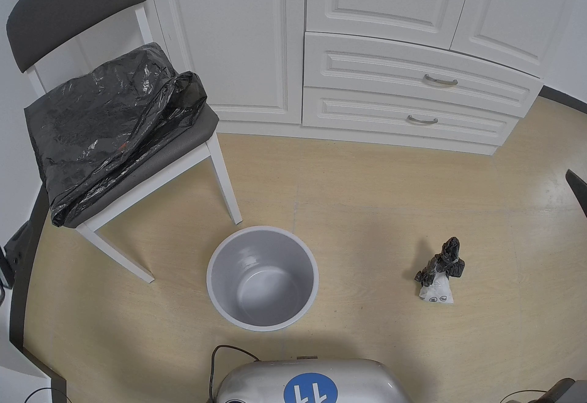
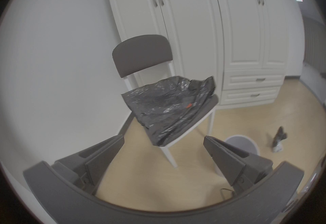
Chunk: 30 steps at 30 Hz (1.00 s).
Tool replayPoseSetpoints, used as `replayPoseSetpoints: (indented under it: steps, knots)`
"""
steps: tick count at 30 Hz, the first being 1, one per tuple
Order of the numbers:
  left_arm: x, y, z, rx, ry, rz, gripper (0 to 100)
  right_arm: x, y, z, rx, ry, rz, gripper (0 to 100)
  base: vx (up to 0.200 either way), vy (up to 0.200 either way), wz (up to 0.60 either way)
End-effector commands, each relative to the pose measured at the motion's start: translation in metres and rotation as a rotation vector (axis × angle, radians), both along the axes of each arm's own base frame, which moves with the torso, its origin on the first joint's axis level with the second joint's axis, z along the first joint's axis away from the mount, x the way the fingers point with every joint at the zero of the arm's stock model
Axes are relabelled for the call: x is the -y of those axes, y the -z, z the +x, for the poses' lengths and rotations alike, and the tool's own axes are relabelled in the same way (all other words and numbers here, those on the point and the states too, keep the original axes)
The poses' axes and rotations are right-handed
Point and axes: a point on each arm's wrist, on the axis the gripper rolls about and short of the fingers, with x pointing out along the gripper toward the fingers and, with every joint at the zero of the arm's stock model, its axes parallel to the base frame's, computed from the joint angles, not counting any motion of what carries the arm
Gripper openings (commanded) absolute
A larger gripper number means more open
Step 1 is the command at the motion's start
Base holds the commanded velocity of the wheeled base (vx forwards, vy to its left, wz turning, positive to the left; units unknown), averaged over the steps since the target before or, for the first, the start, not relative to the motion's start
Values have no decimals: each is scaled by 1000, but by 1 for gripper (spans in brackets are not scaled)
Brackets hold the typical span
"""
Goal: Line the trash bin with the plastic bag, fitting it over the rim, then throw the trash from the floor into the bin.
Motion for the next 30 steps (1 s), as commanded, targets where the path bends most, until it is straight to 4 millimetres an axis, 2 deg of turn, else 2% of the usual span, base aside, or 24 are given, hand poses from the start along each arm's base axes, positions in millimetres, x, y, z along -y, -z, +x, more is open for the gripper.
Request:
replayPoseSetpoints:
  steps: [1,8,12,18,30]
  knots:
    - [-27,3,61,-143,-117,78,100,-20,-4,33,-74,-22,87,100,0,0,0]
    - [-37,17,94,-236,-84,68,100,-41,7,46,-151,26,152,100,0,0,0]
    - [-43,31,113,-329,-70,108,100,-45,13,53,-186,34,146,100,0,0,0]
    - [-53,43,137,-317,-85,137,100,-47,14,57,-200,28,154,100,0,0,0]
    - [-63,58,155,-365,-98,121,100,-47,15,57,-204,26,152,100,0,0,0]
